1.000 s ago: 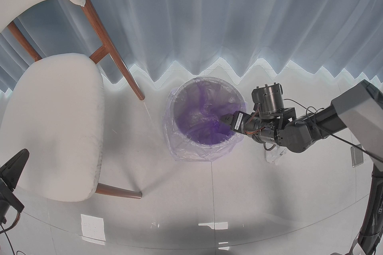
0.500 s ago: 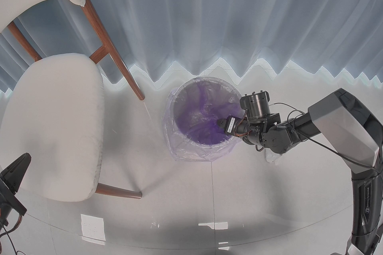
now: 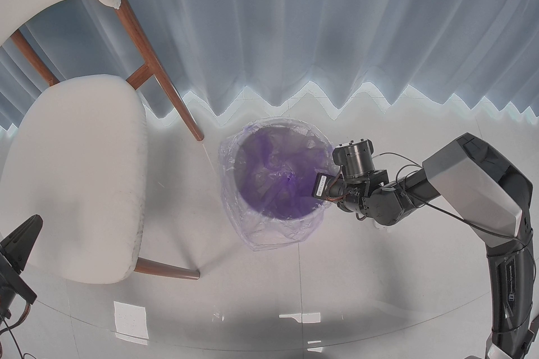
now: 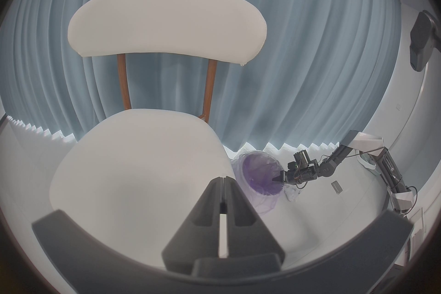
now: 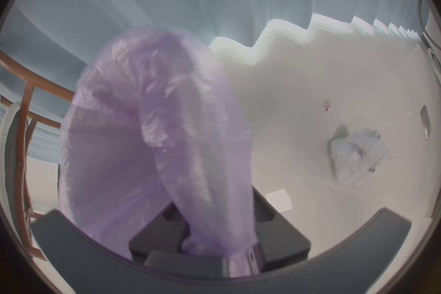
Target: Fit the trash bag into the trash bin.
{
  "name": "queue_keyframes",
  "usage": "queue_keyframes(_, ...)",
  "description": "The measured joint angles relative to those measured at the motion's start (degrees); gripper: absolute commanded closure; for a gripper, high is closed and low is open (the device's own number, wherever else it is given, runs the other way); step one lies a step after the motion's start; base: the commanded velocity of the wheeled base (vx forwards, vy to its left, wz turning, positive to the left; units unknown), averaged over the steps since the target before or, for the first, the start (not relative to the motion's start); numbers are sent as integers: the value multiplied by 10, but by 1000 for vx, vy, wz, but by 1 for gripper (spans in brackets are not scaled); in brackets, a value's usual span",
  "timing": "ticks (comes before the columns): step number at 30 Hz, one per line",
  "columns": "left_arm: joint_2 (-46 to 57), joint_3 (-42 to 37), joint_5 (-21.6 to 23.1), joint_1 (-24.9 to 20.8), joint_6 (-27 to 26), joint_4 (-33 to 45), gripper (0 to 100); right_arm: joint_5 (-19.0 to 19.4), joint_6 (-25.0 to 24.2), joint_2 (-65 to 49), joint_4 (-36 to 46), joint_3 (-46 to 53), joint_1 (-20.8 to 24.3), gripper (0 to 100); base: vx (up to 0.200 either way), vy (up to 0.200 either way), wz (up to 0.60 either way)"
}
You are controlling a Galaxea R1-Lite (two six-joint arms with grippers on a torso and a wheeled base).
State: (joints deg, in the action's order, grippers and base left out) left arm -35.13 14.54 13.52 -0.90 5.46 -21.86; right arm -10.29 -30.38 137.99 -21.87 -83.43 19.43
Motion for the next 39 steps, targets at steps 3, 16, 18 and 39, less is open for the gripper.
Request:
queue_keyframes(3,2,0,0,0,0,0,100,0,14,-10,-5,10,-3,100,0,0,0)
queue_keyframes(16,6,3,11,-12,12,26,100,106,82,-136,-11,143,-36,100,0,0,0)
queue_keyframes(18,5,5,16,-24,30,41,100,125,94,-159,-16,180,-44,100,0,0,0)
queue_keyframes(39,-204,41,155,-196,284,101,100,233,88,-277,-216,420,-66,100,0,0,0)
